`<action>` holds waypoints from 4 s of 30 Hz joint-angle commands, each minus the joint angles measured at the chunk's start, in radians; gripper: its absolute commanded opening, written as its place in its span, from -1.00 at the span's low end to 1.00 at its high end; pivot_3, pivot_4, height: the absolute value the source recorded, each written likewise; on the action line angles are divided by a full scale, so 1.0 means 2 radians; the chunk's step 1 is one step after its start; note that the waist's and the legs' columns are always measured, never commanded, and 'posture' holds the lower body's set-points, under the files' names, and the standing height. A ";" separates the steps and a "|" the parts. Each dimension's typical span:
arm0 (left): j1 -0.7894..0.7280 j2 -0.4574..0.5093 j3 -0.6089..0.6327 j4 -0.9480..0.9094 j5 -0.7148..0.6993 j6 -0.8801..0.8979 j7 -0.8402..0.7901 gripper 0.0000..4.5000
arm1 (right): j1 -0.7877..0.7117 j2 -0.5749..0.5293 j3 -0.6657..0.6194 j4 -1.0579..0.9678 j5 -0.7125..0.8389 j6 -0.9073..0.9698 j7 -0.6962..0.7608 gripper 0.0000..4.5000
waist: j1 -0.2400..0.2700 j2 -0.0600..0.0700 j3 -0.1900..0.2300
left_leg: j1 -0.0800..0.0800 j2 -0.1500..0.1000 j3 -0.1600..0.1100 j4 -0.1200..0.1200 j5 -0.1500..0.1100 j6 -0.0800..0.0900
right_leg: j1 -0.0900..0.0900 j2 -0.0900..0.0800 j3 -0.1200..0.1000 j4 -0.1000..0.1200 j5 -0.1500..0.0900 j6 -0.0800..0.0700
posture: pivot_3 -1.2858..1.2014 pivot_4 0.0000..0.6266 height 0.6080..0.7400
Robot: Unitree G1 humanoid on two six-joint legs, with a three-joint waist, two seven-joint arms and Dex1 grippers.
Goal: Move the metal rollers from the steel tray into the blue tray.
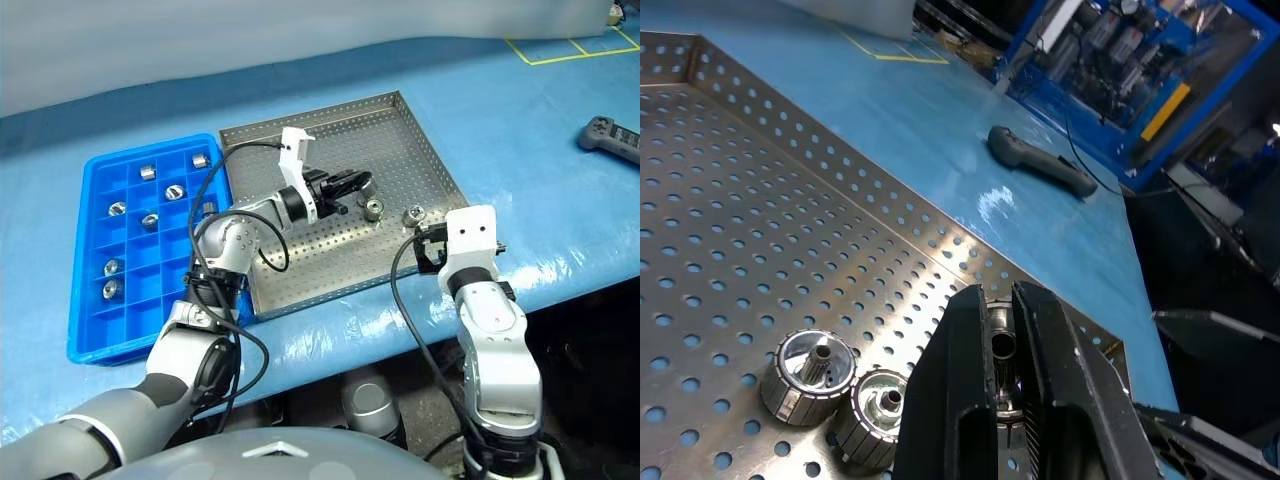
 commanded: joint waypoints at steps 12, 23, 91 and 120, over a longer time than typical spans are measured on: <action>0.043 0.163 -0.007 -0.176 -0.015 0.049 0.002 -0.98 | 0.027 -0.058 0.061 -0.009 0.047 -0.075 0.069 1.00 | 0.004 0.000 0.000 | 0.002 0.001 0.001 -0.002 0.000 0.000 | 0.000 0.001 0.002 0.001 0.000 0.000 | -0.19 -0.52 1.00; 0.217 0.359 0.052 -0.430 -0.049 0.137 -0.004 -0.98 | -0.017 -0.131 0.096 0.011 0.071 -0.069 0.123 1.00 | 0.070 -0.002 0.002 | 0.003 0.001 0.003 -0.003 0.000 0.000 | -0.001 0.001 0.004 0.001 0.000 0.000 | -0.01 -0.52 1.00; 0.181 0.172 -0.071 -0.338 0.004 0.054 0.119 -0.44 | -0.124 -0.087 0.019 0.207 0.011 -0.072 -0.045 1.00 | 0.138 -0.004 0.002 | 0.002 0.001 0.003 -0.002 0.000 0.000 | -0.001 0.000 0.003 0.000 0.002 -0.004 | -0.03 -0.52 1.00; 0.188 0.158 -0.090 -0.326 0.007 0.043 0.114 -0.43 | -0.110 -0.035 -0.017 0.275 0.033 -0.078 -0.065 0.32 | 0.124 -0.004 0.002 | 0.002 0.001 0.005 -0.002 0.000 0.000 | -0.002 0.001 0.005 0.000 0.002 -0.004 | -0.03 -0.52 1.00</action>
